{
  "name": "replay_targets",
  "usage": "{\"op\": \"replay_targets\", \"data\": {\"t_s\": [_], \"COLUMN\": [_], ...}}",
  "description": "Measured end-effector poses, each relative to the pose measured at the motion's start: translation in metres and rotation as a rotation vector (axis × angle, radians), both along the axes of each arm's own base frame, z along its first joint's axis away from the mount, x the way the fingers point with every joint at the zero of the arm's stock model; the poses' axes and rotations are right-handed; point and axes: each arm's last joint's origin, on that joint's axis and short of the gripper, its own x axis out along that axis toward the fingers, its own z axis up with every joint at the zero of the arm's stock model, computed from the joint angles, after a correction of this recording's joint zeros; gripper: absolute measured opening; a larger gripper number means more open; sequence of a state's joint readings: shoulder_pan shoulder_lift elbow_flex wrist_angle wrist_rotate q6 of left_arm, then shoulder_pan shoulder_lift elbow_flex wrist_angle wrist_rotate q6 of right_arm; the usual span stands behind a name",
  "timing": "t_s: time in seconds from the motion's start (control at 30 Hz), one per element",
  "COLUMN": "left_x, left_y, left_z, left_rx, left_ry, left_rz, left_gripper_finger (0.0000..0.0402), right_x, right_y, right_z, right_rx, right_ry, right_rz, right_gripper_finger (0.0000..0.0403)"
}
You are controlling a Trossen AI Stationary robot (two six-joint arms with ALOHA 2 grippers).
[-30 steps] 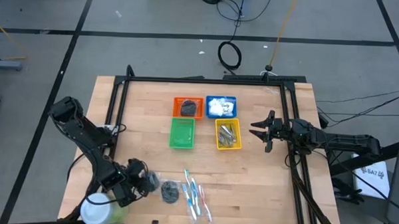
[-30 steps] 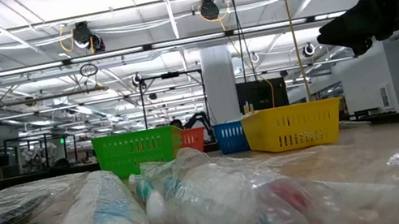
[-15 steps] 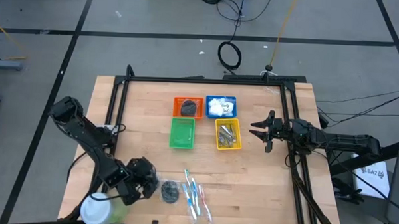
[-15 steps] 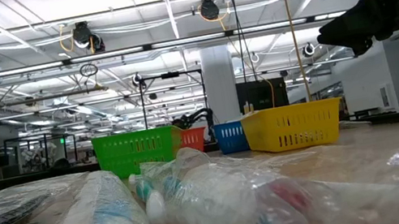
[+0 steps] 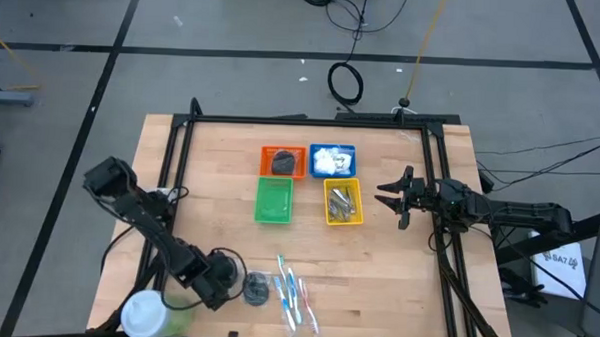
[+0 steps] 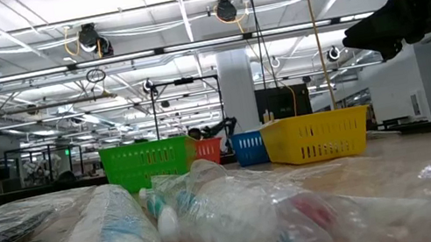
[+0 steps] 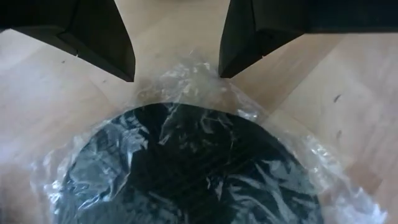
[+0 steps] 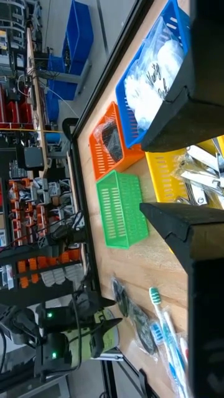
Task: Pick & Place Travel size toiletries
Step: Put the black hairbrush into the orange bin
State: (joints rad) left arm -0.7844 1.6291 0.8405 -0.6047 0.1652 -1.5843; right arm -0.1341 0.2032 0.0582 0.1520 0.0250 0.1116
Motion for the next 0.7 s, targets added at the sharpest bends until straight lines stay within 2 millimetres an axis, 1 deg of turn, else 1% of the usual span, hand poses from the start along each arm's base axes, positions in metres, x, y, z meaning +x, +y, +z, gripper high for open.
{"op": "replay_targets", "data": {"t_s": [0.13, 0.23, 0.43, 0.57, 0.7], "left_x": [-0.001, 0.000, 0.000, 0.000, 0.001], "left_y": [-0.004, -0.004, -0.002, 0.003, 0.007], "left_z": [-0.009, -0.012, -0.013, -0.014, -0.015], "left_rx": [0.032, 0.057, 0.126, 0.229, 0.329], "left_ry": [0.025, 0.032, -0.023, -0.071, -0.151], "left_rz": [0.014, 0.078, 0.106, 0.120, 0.108], "left_gripper_finger": [0.0234, 0.0234, 0.0234, 0.0232, 0.0209], "right_x": [0.000, 0.000, 0.000, 0.000, 0.000], "right_y": [0.000, 0.000, 0.000, 0.000, 0.000], "right_z": [0.000, 0.000, 0.000, 0.000, 0.000], "right_rx": [0.000, 0.000, 0.000, 0.000, 0.000], "right_ry": [0.000, 0.000, 0.000, 0.000, 0.000], "right_rz": [0.000, 0.000, 0.000, 0.000, 0.000], "right_gripper_finger": [0.0130, 0.0130, 0.0130, 0.0130, 0.0130]}}
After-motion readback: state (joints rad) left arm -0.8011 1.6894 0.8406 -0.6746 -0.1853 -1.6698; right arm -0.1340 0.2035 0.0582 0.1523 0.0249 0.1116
